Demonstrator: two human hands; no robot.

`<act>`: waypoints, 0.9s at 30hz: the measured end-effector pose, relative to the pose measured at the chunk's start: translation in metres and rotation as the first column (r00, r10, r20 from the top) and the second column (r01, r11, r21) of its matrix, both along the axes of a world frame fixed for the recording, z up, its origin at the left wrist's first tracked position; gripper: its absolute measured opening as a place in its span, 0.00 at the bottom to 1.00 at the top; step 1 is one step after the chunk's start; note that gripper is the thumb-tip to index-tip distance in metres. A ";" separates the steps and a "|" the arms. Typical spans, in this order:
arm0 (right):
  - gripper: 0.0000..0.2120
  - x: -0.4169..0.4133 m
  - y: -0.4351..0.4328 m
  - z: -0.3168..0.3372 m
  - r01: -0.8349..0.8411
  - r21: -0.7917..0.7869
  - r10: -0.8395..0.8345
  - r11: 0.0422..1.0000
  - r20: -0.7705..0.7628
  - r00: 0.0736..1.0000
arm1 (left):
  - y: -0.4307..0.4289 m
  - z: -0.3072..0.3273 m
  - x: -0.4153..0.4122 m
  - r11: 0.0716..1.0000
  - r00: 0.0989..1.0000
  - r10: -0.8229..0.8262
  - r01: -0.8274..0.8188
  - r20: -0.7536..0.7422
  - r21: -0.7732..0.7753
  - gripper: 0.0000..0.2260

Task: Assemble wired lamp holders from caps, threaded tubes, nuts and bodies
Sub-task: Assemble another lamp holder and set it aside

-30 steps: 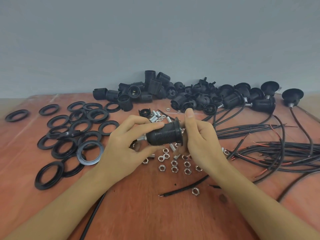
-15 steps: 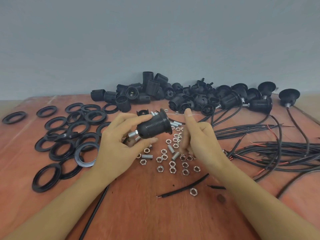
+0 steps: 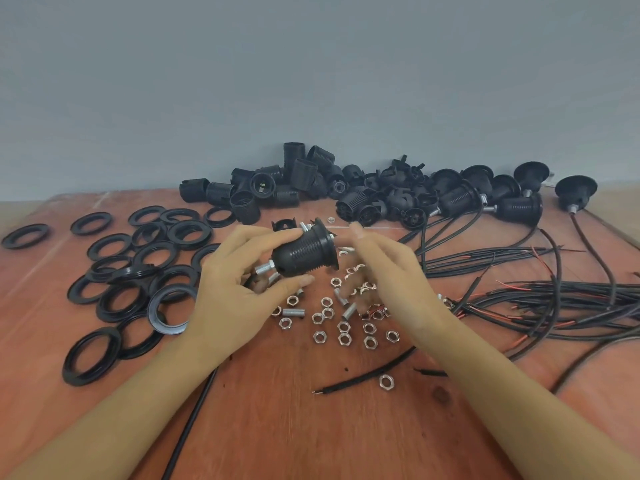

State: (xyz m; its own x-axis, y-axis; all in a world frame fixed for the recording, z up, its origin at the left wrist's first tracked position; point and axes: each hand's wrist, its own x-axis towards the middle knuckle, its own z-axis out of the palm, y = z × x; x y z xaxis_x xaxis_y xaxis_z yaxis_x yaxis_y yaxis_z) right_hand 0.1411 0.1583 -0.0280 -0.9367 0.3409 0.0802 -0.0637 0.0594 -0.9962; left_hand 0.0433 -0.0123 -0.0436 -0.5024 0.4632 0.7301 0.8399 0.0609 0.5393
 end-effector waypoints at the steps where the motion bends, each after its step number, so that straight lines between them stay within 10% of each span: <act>1: 0.23 0.000 -0.002 -0.001 -0.055 -0.010 0.055 0.998 0.004 0.998 | 0.000 -0.001 0.000 1.000 1.000 -0.007 0.007 0.006 -0.003 0.22; 9: 0.23 -0.003 -0.006 -0.001 -0.022 -0.241 -0.010 0.970 -0.133 0.991 | 0.002 -0.003 0.006 0.998 0.998 -0.062 0.062 0.027 -0.018 0.23; 13: 0.23 -0.003 0.018 0.014 0.148 -0.653 -0.250 0.742 -0.065 0.966 | 0.003 -0.008 0.011 0.990 0.992 -0.107 0.113 0.066 -0.089 0.21; 18: 0.22 0.003 0.069 0.026 0.338 -0.800 -0.459 0.496 0.089 0.884 | 0.004 -0.010 0.011 0.987 0.993 -0.098 0.105 0.059 -0.124 0.15; 27: 0.15 -0.003 0.155 0.040 0.601 -0.561 -0.734 0.569 -0.016 0.679 | 0.002 -0.007 0.010 0.967 0.997 0.033 -0.050 -0.071 -0.251 0.13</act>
State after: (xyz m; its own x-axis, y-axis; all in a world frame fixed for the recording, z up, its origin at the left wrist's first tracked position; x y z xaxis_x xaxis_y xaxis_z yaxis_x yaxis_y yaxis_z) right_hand 0.1381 0.3134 0.0124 -0.3978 0.9108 -0.1103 -0.4266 -0.2901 -0.8566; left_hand 0.0530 -0.0104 -0.0505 -0.4801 0.6165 0.6240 0.8667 0.2237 0.4459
